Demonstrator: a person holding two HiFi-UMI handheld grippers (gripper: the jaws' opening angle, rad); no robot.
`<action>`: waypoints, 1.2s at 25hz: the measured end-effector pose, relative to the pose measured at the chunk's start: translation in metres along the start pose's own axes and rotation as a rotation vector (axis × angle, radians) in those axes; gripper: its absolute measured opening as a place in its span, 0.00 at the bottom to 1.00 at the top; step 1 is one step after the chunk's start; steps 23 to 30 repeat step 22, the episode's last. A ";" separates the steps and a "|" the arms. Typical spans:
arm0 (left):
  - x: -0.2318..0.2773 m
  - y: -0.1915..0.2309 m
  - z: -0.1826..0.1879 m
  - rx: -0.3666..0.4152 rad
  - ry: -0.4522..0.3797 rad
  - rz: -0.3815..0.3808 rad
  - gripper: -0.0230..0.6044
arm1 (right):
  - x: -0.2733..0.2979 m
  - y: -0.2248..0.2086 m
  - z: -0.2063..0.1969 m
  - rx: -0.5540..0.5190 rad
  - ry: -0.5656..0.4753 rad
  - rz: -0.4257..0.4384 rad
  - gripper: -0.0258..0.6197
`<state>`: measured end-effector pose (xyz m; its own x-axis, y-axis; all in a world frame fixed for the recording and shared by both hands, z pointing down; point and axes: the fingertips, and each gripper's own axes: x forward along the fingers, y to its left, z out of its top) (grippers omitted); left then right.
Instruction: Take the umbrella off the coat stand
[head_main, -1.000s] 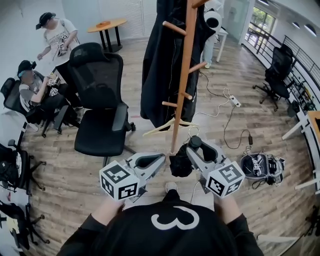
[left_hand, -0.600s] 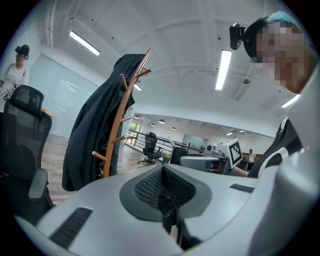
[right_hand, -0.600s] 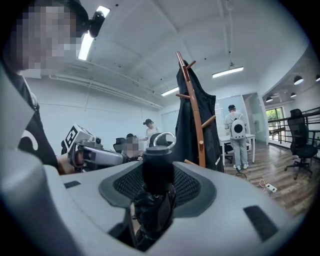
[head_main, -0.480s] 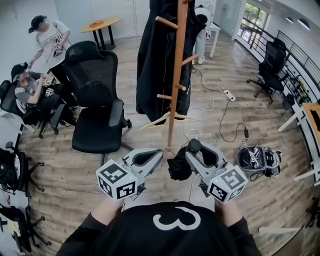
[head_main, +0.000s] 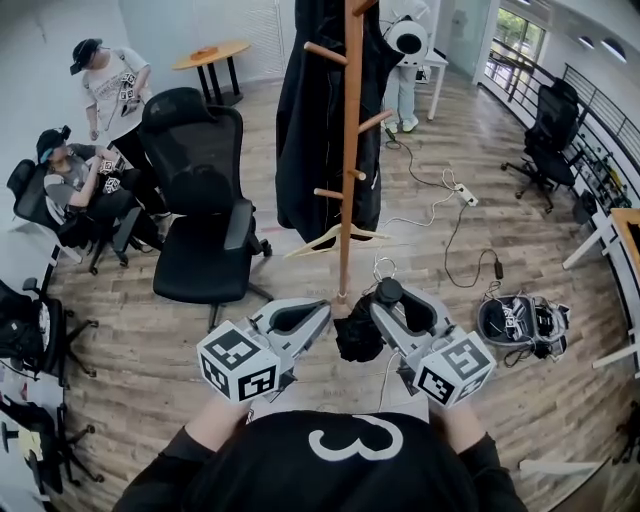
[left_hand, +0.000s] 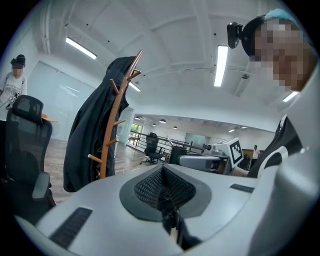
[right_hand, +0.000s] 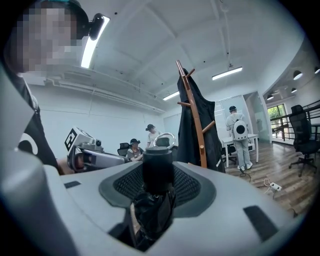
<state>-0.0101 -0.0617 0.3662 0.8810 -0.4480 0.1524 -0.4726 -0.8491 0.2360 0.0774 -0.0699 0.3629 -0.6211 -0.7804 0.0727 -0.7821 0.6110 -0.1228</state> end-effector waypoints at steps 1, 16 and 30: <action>0.000 -0.004 0.000 0.001 -0.001 0.003 0.06 | -0.003 -0.001 0.000 0.001 0.000 0.001 0.33; 0.007 -0.030 0.004 0.034 -0.003 0.003 0.06 | -0.024 0.004 0.003 -0.035 -0.006 0.039 0.33; 0.004 -0.030 0.006 0.041 -0.004 -0.002 0.06 | -0.025 0.009 0.005 -0.034 -0.015 0.040 0.33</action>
